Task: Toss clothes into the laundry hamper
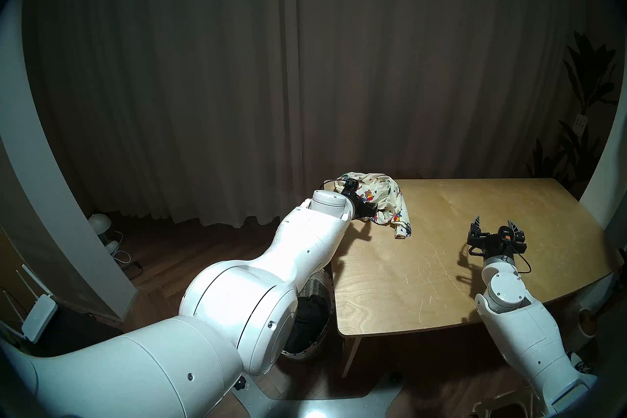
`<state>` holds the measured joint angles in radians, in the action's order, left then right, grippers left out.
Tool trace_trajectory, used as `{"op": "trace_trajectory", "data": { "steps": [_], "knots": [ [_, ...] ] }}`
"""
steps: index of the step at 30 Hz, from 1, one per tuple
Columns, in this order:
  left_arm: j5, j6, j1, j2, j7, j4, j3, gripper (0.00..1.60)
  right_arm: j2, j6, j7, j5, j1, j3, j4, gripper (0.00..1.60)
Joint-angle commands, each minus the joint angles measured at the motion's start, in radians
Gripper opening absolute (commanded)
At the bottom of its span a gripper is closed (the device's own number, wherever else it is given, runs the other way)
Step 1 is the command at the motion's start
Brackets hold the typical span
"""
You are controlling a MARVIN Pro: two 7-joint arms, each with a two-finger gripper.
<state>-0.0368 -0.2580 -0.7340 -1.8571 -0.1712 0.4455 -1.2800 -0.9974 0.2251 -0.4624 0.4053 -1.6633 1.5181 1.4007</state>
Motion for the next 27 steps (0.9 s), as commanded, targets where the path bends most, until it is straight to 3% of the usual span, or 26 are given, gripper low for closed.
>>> {"op": "trace_trajectory", "data": {
  "steps": [1, 2, 16, 27],
  "knots": [
    [-0.002, 0.017, 0.039, -0.001, 0.000, -0.001, -0.005, 0.22, 0.013, 0.007, 0.001, 0.004, -0.007, 0.016, 0.007, 1.60],
    [-0.003, 0.018, 0.040, -0.001, 0.000, -0.004, -0.006, 0.00, 0.014, 0.008, 0.003, 0.007, -0.009, 0.018, 0.006, 1.60],
    [-0.028, 0.038, 0.063, 0.023, -0.004, -0.026, -0.041, 0.00, 0.028, 0.016, 0.026, 0.036, -0.029, 0.042, 0.019, 1.60],
    [-0.082, 0.090, 0.154, 0.126, -0.013, 0.029, -0.131, 0.00, 0.055, 0.051, 0.067, 0.066, -0.066, 0.082, 0.091, 1.60]
  ]
}}
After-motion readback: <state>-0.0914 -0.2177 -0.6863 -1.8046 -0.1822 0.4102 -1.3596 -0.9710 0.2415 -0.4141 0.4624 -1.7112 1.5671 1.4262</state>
